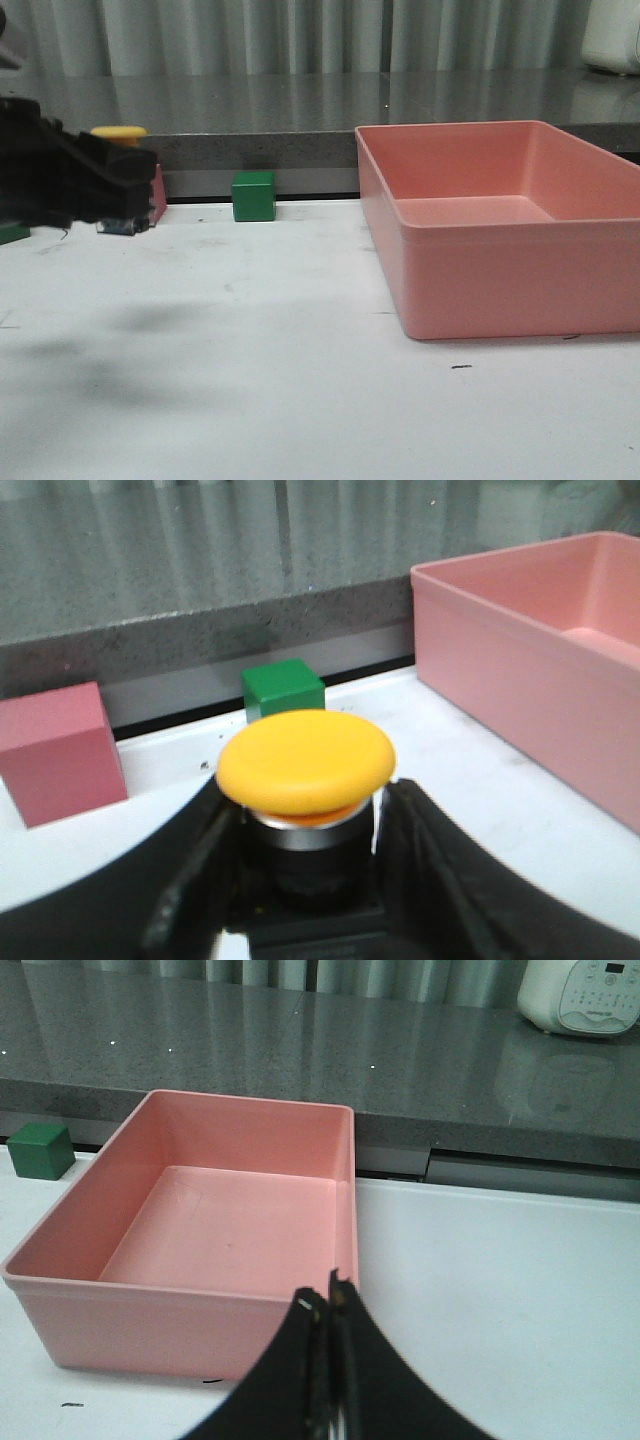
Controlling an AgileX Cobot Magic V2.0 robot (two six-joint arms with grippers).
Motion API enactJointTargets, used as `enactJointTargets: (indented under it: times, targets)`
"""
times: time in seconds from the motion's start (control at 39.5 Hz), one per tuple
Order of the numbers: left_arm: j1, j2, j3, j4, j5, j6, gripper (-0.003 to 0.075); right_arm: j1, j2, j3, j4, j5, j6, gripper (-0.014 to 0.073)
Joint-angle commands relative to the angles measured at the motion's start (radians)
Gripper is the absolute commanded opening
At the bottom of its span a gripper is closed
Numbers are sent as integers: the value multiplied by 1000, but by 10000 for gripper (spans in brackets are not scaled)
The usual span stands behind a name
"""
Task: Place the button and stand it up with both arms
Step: 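Lift and rotate the button upright with the left gripper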
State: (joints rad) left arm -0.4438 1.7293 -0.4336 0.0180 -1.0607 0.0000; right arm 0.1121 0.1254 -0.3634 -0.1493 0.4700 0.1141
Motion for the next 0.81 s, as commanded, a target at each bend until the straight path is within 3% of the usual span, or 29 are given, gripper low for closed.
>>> enactJointTargets:
  times: [0.0, 0.1, 0.53, 0.78]
  targets:
    - [3, 45, 7, -18, -211, 8, 192, -7, 10, -24, -18, -83, -6, -72]
    - [3, 126, 17, -18, -299, 8, 192, -7, 10, -24, -18, -83, -6, -72]
    - [3, 201, 21, -7, -299, 8, 198, -7, 10, -24, -18, -83, -6, -72]
    - [3, 201, 31, 7, -299, 8, 374, -7, 10, -24, -18, -83, -6, -72]
